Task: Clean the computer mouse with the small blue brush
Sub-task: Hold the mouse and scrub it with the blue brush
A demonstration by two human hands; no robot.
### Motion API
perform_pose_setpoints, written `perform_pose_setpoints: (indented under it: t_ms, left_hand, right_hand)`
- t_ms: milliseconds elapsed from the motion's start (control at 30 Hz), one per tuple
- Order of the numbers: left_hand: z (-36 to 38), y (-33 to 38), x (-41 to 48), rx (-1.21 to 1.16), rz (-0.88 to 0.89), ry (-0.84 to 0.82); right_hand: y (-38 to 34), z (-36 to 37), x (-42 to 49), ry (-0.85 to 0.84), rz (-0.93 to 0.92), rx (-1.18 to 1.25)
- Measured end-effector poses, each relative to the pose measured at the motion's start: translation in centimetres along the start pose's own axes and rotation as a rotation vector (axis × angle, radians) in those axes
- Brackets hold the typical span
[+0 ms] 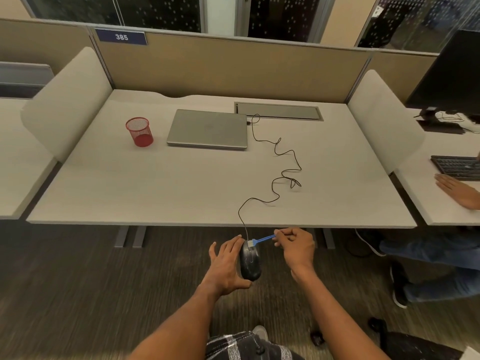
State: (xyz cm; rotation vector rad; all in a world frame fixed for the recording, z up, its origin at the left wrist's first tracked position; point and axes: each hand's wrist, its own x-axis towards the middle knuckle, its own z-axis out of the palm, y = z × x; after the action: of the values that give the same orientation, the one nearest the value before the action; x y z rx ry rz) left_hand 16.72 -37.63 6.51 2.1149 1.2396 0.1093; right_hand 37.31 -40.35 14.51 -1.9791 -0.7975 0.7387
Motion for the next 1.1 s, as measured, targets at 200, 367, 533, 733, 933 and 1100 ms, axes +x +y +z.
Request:
perform_pose_setpoints:
  t_ms: [200,367,533,733,933,1100]
  left_hand:
    - [0.0,-0.2,-0.2,0.005,0.024,-0.013]
    - [0.1,-0.1,-0.4,0.021,0.031,-0.020]
    - [0.2,-0.2,-0.6,-0.005,0.015,-0.008]
    - [0.1,-0.4,-0.8,-0.021,-0.025,-0.004]
    - [0.4,-0.7,-1.1,-0.070,-0.033,0.026]
    - [0.5,-0.5,-1.2,-0.079,-0.043,0.053]
  right_hand:
    - [0.5,-0.2,0.2,0.084,-0.037,0.010]
    - [0.7,0.0,0.2,-0.029,-0.034,-0.056]
    - [1.2,-0.3,-0.2,0.106,-0.109,-0.061]
    - [3.0,-0.8,-1.2,-0.043,-0.075,-0.016]
    - [4.2,-1.6,-2.4,0.050,-0.093,0.027]
    - [4.6,-1.5,-3.5,-0.052,-0.044,0.065]
